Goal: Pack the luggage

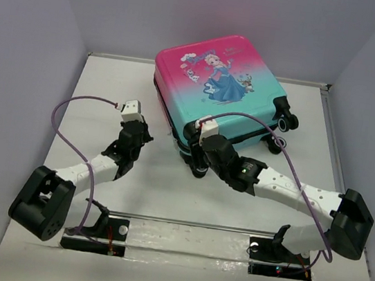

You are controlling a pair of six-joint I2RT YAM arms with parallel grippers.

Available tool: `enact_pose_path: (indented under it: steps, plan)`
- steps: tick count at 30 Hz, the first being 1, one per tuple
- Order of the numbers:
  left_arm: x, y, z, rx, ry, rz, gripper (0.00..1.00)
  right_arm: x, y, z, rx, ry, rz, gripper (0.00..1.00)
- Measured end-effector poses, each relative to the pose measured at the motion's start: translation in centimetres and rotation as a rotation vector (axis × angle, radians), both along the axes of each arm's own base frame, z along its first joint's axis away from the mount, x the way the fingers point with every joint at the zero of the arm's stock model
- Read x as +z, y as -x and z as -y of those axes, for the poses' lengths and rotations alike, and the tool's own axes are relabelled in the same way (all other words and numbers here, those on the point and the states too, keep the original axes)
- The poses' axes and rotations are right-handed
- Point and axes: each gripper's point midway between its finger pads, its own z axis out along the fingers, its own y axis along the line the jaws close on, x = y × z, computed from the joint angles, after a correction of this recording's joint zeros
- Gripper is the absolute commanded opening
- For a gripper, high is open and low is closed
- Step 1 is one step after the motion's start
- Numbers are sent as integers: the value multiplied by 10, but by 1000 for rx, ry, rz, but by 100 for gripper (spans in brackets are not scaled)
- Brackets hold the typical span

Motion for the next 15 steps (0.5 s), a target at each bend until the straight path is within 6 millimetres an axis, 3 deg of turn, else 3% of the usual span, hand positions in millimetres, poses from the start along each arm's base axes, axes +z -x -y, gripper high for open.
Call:
enact_pose_path:
  steps: [4,10,13,14,15]
  plan:
    - [0,-7,-3,2,35,-8,6,-1,3,-2,18,-7,-10,7]
    - [21,2,22,-116,122,47,7,-2,4,-3,20,-14,-15,7]
    - [34,28,41,-250,166,105,32,-2,4,-3,18,-14,-16,7]
    - [36,35,47,-294,179,115,51,-2,4,-4,18,-14,-16,7]
    - [36,42,53,-333,182,120,55,-2,4,-4,18,-14,-16,7]
